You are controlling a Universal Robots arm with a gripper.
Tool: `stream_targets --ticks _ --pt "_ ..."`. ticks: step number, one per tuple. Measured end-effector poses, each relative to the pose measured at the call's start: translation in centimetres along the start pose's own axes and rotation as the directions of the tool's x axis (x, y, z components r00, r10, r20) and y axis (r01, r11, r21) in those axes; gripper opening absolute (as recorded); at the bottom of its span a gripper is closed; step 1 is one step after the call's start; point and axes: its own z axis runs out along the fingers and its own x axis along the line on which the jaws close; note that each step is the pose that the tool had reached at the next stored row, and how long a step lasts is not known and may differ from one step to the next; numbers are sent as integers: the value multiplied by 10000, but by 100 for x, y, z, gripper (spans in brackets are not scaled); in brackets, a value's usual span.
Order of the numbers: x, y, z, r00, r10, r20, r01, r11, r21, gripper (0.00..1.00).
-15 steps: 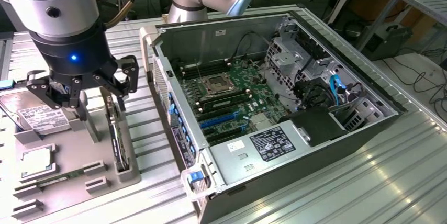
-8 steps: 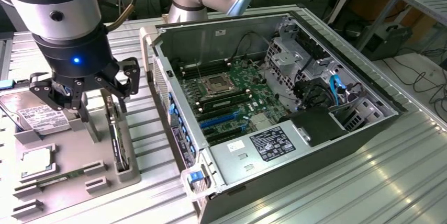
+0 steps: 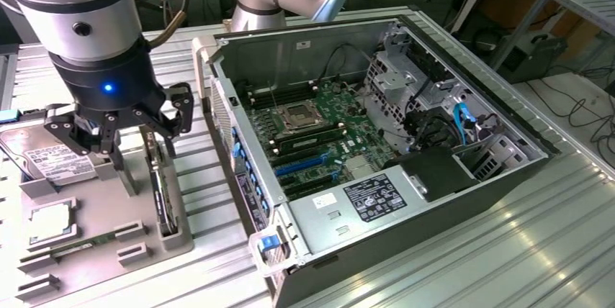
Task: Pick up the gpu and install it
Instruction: 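Pick up the gpu and move the gpu toward the slot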
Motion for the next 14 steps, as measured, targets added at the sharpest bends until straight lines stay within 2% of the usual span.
stream_targets --ticks 5,10,14 --pt "1 -2 70 10000 -7 -17 7 10000 1 66" --pt "2 -3 135 9999 -30 -134 30 10000 1 66" --pt "3 -8 174 9999 -37 -146 37 10000 1 66"
